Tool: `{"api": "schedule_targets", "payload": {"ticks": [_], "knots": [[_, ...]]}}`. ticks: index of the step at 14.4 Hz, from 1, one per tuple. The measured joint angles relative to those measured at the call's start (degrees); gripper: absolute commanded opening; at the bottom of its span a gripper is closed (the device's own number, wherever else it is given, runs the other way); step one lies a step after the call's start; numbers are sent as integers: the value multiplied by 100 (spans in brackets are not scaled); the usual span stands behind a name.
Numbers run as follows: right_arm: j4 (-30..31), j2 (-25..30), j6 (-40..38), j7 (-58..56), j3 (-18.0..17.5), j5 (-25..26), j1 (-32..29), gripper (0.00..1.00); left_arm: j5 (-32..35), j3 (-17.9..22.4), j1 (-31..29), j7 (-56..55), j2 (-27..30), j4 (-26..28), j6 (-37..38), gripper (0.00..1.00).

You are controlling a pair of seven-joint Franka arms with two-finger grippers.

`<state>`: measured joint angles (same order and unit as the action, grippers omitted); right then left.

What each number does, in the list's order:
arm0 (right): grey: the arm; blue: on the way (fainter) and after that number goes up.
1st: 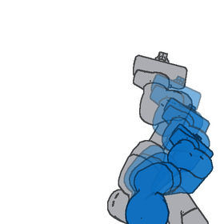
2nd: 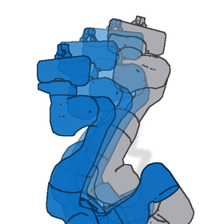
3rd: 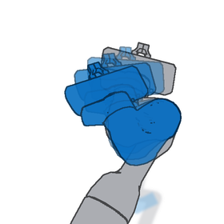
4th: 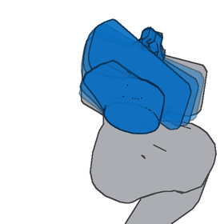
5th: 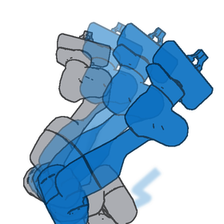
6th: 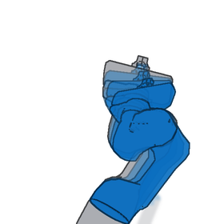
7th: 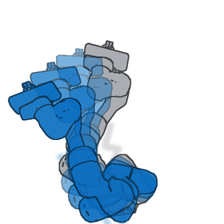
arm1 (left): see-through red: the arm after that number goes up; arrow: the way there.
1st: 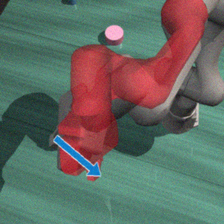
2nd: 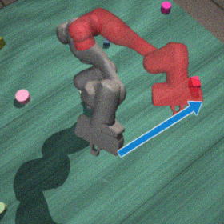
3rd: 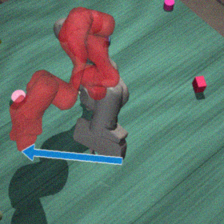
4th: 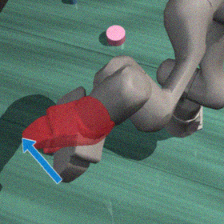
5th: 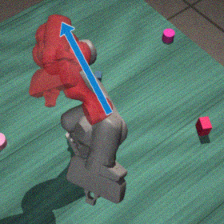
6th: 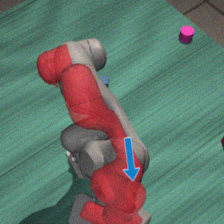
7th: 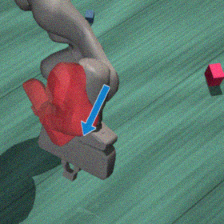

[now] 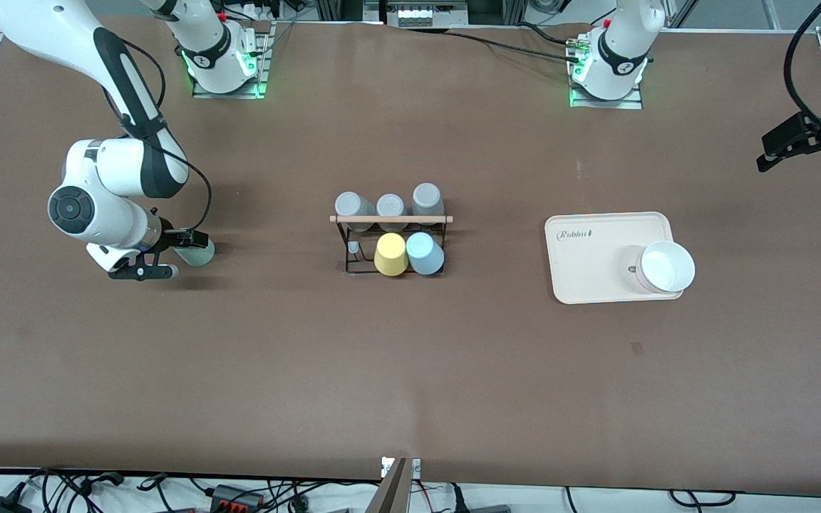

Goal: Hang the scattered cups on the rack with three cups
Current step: 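Grasp the pale teal cup on the table with the right gripper, then lift the pale teal cup with the right gripper toward the rack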

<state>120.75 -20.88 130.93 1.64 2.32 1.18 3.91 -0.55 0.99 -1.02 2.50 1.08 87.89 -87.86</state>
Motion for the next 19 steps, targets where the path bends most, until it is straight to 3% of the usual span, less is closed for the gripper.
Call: {"api": "schedule_targets", "payload": {"ticks": [2,3,4,8,12,15,19], "knots": [[-2,-62,14,5,2,0,-1,45,0,0,6,0,-78,-101,31,100],[-10,-75,16,8,2,0,-1,30,0,0,11,0,-109,-124,32,100],[-31,-73,16,11,2,0,-1,23,0,0,24,0,-126,-144,33,100],[-598,-20,-585,13,-3,0,20,21,0,1,37,0,-135,-194,51,100],[-2140,77,-1973,184,-27,-321,477,21,0,3,36,0,-140,-210,57,100],[-2797,39,-2186,1092,-56,-724,1092,21,0,3,36,0,-143,-217,60,100],[-3104,-206,-2179,2666,-80,-751,2047,21,0,3,36,0,-146,-221,64,100]]}}
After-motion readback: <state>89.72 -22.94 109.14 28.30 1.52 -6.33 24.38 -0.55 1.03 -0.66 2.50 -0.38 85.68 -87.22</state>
